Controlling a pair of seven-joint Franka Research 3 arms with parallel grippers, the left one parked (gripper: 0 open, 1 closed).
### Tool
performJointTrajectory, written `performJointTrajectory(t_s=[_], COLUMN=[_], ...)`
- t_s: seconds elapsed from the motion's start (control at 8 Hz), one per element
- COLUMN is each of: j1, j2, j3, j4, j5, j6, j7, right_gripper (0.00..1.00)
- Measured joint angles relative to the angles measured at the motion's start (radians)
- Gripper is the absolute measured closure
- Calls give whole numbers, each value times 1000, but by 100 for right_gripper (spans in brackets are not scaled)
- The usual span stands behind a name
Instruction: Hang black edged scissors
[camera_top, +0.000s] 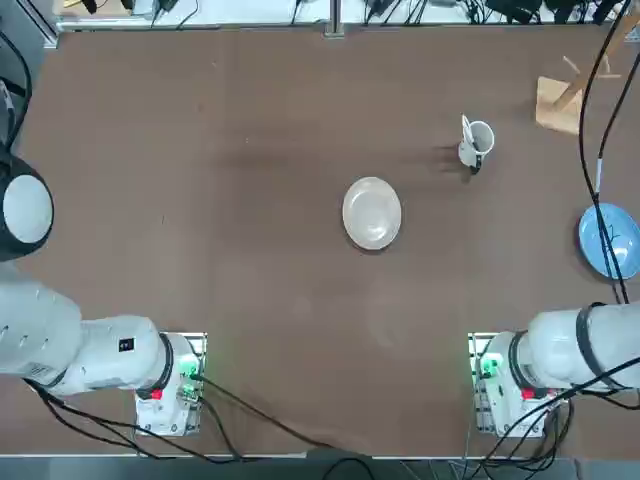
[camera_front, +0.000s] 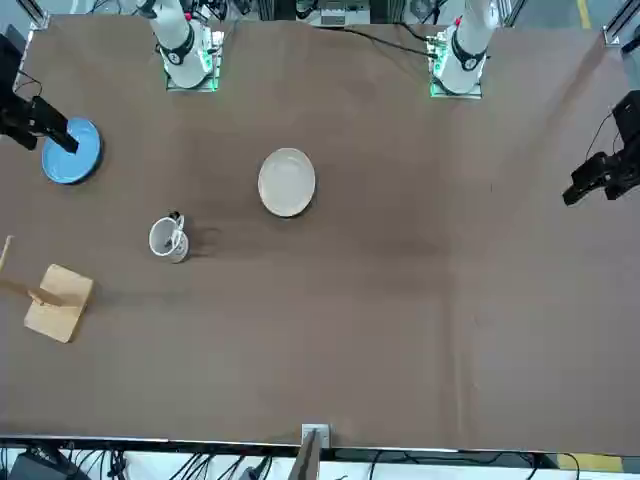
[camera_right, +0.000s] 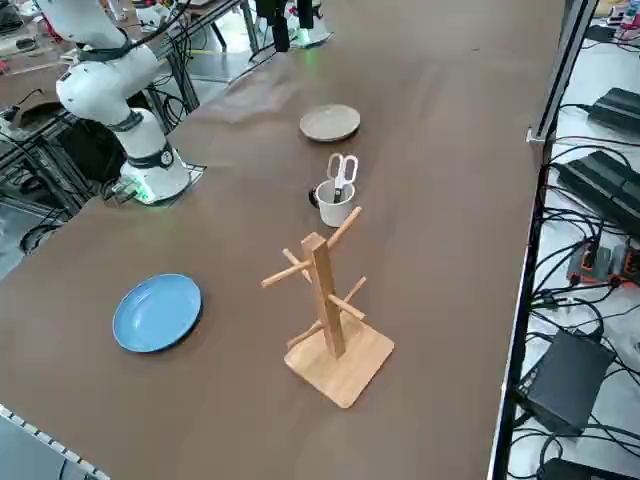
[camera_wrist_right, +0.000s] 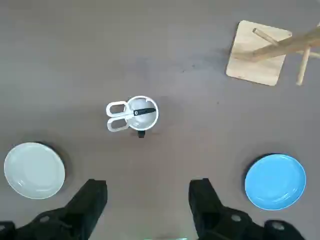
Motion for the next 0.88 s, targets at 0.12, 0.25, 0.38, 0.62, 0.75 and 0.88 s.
performJointTrajectory(t_s=[0.12, 0.25, 0.38, 0.62, 0.75, 0.88], j1=[0, 0, 1, 7, 28, 75], j2=[0, 0, 0, 9, 30, 61], j3=[0, 1, 3, 15, 26, 38], j4=[0, 0, 0, 0, -4, -19], j5=[0, 1, 2, 6, 0, -30], j6=[0, 0, 0, 1, 14, 46], j7=[0, 0, 6, 36, 55, 101], right_gripper=[0, 0, 0, 0, 0, 0])
